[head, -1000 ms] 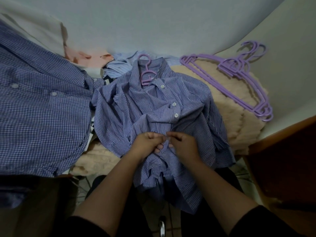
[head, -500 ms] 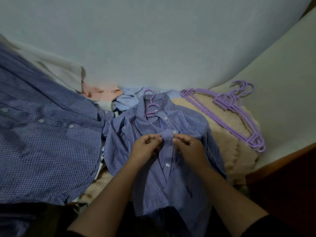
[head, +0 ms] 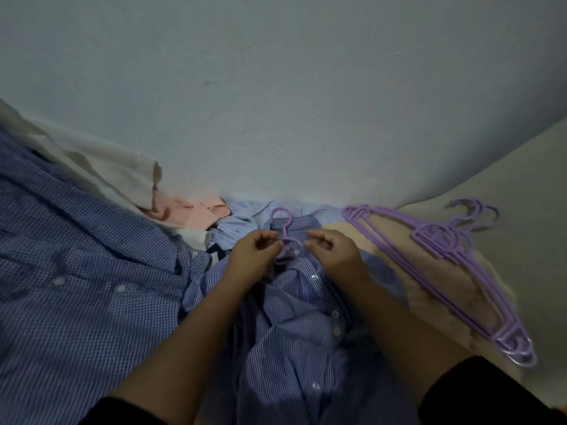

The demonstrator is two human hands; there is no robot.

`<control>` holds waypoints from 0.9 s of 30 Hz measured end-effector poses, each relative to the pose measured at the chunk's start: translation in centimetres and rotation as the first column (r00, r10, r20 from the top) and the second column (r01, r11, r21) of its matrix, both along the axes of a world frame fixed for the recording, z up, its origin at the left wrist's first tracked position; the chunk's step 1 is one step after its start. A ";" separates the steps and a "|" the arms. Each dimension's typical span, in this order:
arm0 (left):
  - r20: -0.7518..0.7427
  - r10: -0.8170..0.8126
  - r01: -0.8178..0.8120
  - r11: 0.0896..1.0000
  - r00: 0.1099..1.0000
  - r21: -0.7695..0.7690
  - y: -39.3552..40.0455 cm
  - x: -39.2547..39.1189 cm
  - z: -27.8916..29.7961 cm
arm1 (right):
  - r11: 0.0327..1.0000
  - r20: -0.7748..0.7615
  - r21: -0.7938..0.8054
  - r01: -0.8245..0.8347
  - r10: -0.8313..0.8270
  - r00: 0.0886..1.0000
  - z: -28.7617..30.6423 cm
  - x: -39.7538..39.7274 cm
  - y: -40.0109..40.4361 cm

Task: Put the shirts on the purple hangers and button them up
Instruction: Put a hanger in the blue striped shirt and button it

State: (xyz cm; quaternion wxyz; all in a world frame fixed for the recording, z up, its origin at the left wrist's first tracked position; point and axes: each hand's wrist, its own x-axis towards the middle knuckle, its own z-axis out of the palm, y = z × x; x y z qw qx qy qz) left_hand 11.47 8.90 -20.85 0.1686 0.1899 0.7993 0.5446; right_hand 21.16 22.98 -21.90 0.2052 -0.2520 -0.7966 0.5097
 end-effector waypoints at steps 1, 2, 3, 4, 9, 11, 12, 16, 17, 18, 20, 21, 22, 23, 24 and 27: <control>-0.013 -0.001 0.001 1.000 1.000 -0.030 0.4 -0.8 -0.5 | 0.999 0.011 0.026 -0.019 0.018 1.000 -0.3 -0.8 0.5; -0.021 -0.002 0.000 0.998 1.000 -0.055 0.8 -1.5 -1.1 | 0.997 0.021 0.070 -0.030 0.029 0.999 -0.7 -1.6 0.9; -0.039 -0.010 0.007 0.997 0.999 -0.079 1.3 -2.1 -1.5 | 0.991 0.039 0.132 -0.033 0.028 0.999 -1.2 -2.3 1.3; -0.069 -0.016 0.009 0.995 0.997 -0.103 1.7 -2.7 -2.0 | 0.981 0.063 0.191 -0.032 0.021 0.998 -1.7 -2.9 1.7; -0.200 0.122 -0.156 0.974 0.972 -0.163 3.1 -4.5 -4.5 | 0.983 0.181 0.174 0.056 -0.088 0.979 -3.5 -4.7 3.0; -0.162 0.171 -0.195 0.970 0.972 -0.148 3.5 -4.6 -4.9 | 0.989 0.212 0.124 0.085 -0.110 0.971 -3.7 -5.3 3.0; -0.146 0.177 -0.198 0.970 0.973 -0.144 3.6 -4.6 -5.0 | 0.988 0.207 0.118 0.095 -0.118 0.971 -3.7 -5.6 3.0; -0.185 0.163 -0.188 0.974 0.969 -0.127 3.6 -4.1 -4.8 | 0.988 0.205 0.122 0.097 -0.121 0.971 -3.7 -6.0 2.8; -0.195 0.152 -0.178 0.976 0.969 -0.124 3.5 -3.9 -4.6 | 0.988 0.210 0.124 0.093 -0.118 0.971 -3.7 -5.9 2.8; -0.198 0.136 -0.163 0.978 0.971 -0.131 3.4 -3.8 -4.4 | 0.988 0.209 0.125 0.091 -0.116 0.971 -3.6 -5.8 2.8; -0.193 0.086 -0.120 0.978 0.977 -0.172 3.3 -3.7 -3.7 | 0.988 0.195 0.118 0.096 -0.118 0.974 -3.3 -5.3 2.8; -0.187 0.055 -0.093 0.975 0.981 -0.201 3.2 -3.7 -3.2 | 0.990 0.190 0.102 0.101 -0.119 0.974 -3.0 -5.0 2.8; -0.185 0.025 -0.068 0.971 0.983 -0.229 3.2 -3.7 -2.6 | 0.992 0.190 0.071 0.105 -0.117 0.975 -2.6 -4.6 2.8; -0.187 -0.002 -0.046 0.966 0.982 -0.252 3.1 -3.6 -2.0 | 0.994 0.188 0.037 0.107 -0.112 0.976 -2.2 -4.1 2.8; -0.193 -0.021 -0.031 0.965 0.981 -0.262 3.0 -3.6 -1.4 | 0.994 0.181 0.014 0.107 -0.108 0.978 -1.9 -3.6 2.8; -0.175 -0.054 0.006 0.965 0.983 -0.264 2.5 -2.8 0.7 | 0.996 0.139 -0.032 0.086 -0.080 0.987 -0.6 -2.2 2.8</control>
